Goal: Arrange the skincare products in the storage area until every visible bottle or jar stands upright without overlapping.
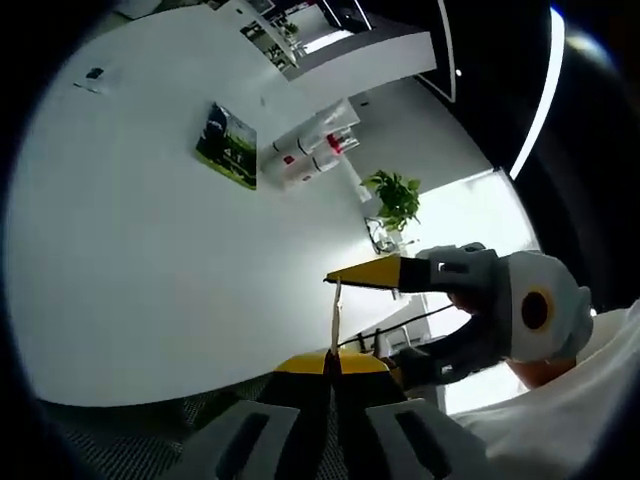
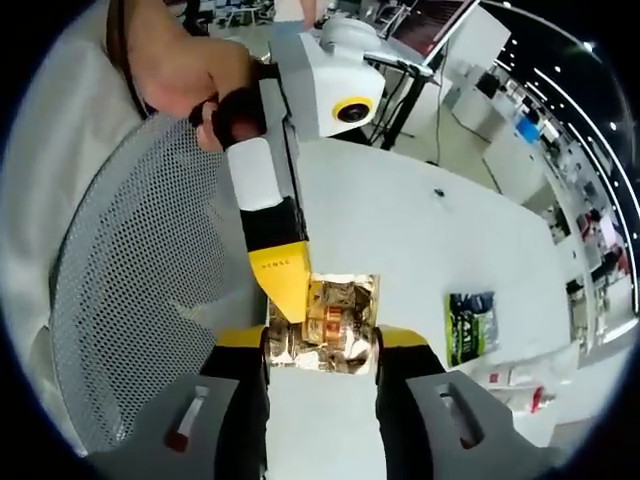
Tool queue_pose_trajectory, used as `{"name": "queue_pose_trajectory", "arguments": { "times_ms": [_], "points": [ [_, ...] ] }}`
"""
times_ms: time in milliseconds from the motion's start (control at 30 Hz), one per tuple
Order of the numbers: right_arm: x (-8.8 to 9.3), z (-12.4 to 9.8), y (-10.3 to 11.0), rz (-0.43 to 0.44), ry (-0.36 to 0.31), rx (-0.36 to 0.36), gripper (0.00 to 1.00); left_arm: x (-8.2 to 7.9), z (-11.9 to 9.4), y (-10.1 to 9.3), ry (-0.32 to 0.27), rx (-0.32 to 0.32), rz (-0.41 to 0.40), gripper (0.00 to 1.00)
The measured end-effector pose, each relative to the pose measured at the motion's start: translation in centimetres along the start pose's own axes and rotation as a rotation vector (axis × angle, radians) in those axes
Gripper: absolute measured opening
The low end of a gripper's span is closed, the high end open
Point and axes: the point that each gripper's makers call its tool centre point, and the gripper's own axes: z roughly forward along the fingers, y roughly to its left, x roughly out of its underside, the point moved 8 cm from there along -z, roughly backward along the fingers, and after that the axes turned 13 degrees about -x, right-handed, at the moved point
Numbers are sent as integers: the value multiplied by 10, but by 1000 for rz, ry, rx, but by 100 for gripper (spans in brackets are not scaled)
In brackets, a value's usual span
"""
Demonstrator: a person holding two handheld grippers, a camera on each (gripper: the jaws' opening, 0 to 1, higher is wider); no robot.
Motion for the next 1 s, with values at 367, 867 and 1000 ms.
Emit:
{"name": "queue_pose_trajectory", "arguments": {
  "times_ms": [367, 867, 1000],
  "points": [
    [-3, 1, 0, -32, 4, 9, 39, 0, -1, 1, 4, 12, -30, 0],
    [-3, -6, -1, -16, -20, -9, 35, 1, 1, 3, 23, 9, -43, 2],
    [-4, -6, -6, -24, -19, -1, 36, -2, -1, 3, 3, 25, -67, 2]
  ]
}}
